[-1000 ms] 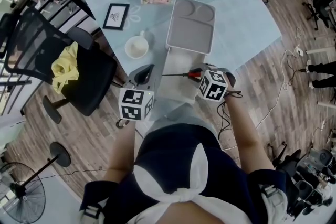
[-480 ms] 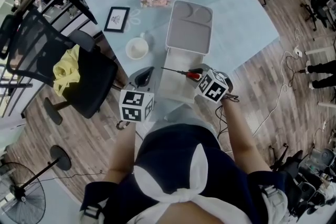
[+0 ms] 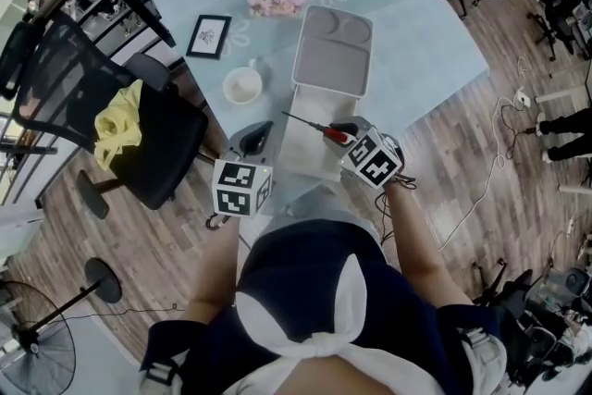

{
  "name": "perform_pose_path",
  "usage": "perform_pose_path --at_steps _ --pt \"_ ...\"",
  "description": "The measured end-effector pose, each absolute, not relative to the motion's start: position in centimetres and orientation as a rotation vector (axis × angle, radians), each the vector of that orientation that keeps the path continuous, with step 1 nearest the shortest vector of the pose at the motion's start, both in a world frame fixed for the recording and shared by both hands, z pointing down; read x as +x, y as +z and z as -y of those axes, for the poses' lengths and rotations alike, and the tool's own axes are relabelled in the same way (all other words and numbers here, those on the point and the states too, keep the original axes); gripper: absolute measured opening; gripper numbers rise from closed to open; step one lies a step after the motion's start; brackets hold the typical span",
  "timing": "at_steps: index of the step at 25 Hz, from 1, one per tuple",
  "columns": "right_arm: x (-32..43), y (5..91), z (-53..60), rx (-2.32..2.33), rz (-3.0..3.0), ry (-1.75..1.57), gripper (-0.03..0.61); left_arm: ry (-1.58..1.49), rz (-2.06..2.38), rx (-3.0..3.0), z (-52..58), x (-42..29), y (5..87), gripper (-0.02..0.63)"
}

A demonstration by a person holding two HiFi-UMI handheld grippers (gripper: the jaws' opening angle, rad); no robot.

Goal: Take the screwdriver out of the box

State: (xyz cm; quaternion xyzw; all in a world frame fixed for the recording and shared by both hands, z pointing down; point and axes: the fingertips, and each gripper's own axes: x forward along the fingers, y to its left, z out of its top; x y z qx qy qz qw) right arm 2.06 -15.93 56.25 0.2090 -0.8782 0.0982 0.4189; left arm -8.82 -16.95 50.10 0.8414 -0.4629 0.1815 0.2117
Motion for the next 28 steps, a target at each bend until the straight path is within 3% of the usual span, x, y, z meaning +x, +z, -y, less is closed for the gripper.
perform_pose_path --at_steps 28 --pt "1.9 49.3 13.7 0.745 2.387 0.257 0.097 0.503 1.261 2.366 13.1 -7.4 48.9 0.017"
